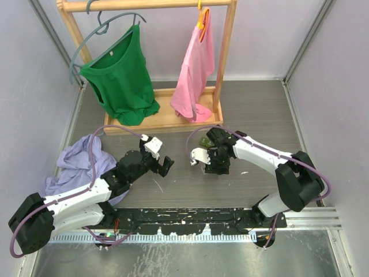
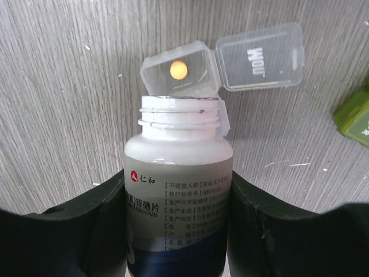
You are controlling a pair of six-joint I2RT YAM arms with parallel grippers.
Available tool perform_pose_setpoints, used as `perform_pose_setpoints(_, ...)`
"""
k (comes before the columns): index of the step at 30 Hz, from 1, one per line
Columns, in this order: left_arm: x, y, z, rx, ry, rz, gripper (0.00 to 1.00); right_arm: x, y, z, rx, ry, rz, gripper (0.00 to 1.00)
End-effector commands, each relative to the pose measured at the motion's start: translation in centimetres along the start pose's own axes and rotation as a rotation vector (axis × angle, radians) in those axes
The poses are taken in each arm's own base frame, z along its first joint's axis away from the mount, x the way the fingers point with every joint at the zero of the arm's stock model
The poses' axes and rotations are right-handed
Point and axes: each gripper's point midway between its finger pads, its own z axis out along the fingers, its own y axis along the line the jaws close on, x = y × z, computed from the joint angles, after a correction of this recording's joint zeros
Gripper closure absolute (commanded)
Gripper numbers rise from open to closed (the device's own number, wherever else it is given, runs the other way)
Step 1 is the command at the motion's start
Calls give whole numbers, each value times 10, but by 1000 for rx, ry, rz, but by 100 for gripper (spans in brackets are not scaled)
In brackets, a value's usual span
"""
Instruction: Sort the pills into containers
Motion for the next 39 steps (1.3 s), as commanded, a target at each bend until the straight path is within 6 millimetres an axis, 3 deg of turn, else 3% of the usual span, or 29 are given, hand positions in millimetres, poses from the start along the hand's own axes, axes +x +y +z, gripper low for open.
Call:
perform_pose_setpoints(1,-28,-1,1,3,-77,13,2,-12,-14,-24,49,-115,31,83)
perform_pose_setpoints(6,-29,0,-1,-1,-88,10,2,-48,-20,-74,80,-412,40,83)
perform_pose_setpoints(9,-30,1,-3,-5,-99,6,2,-72,-29,-121,134,-598,53,82)
perform_pose_setpoints(12,-30,1,-8,-7,-119,-1,2,-89,-46,-189,228,-790,79,83)
perform_pose_setpoints(18,-31,5,-20,-25,-163,-24,2,-116,-47,-338,380,-1142,133,84)
perform_pose_setpoints(22,-33,7,-30,-31,-200,-37,2,-153,-25,-436,400,-1349,152,84)
perform_pose_setpoints(25,-34,9,-35,-36,-223,-45,2,-181,27,-496,272,-1553,22,83)
perform_pose_setpoints(26,-34,10,-36,-40,-227,-47,2,-183,44,-505,236,-1624,-23,83)
perform_pose_setpoints(28,-34,10,-37,-44,-229,-50,2,-181,55,-505,219,-1656,-34,83)
perform_pose_setpoints(31,-33,10,-37,-42,-227,-50,2,-170,26,-469,240,-1510,68,82)
perform_pose_setpoints(34,-33,9,-35,-38,-224,-46,2,-148,1,-406,204,-1369,127,82)
perform_pose_setpoints(39,-32,7,-32,-28,-211,-37,2,-87,-21,-268,320,-1056,78,81)
